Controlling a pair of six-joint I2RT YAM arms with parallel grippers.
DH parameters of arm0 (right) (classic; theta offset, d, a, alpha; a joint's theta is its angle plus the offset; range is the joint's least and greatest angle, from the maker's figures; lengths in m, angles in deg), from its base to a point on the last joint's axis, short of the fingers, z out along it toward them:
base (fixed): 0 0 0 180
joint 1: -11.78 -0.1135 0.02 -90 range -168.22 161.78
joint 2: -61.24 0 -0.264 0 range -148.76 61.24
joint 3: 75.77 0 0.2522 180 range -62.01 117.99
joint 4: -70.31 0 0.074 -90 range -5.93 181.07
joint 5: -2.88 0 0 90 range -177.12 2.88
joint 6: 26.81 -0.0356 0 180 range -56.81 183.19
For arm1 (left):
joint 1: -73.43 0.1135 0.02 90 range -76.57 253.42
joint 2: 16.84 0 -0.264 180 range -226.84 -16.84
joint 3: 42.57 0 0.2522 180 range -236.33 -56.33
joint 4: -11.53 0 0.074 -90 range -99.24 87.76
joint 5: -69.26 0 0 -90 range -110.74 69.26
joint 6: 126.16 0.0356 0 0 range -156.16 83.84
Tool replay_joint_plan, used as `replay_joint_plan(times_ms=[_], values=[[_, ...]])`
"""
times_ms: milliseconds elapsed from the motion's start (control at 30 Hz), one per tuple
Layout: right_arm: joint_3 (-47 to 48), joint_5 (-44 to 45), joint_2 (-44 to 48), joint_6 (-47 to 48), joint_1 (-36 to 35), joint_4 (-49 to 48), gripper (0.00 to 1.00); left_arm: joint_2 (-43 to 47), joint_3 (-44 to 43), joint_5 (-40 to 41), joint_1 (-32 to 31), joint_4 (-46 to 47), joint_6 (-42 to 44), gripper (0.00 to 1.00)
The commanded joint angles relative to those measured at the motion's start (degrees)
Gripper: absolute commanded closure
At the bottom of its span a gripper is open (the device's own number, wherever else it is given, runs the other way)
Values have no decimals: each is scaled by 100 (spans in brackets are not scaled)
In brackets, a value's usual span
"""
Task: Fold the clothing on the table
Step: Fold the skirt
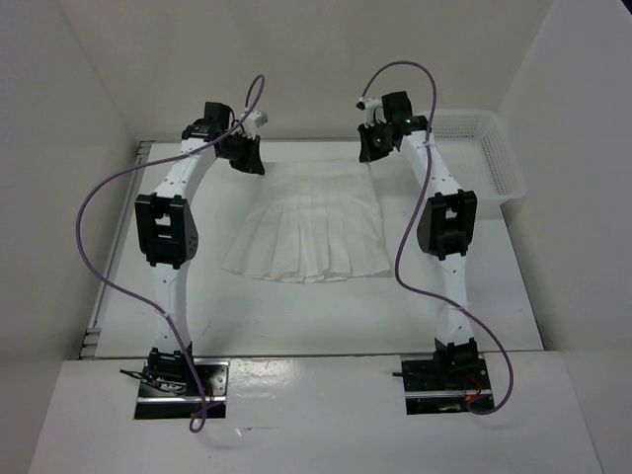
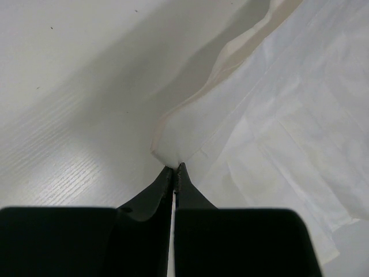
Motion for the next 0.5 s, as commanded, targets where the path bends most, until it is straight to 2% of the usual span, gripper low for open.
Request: replay_joint_plan(times_ms=[0,400,467], values=[[-15,389,636,2,4,6,100,400,-52,-76,200,14,76,100],[-2290,1135,2401,212,-224,-1223,100,1534,993,-77,499,252,234,100],[-2432,1267,2552,213,-224,-1286,100,1623,1072,-77,499,304,295,100]])
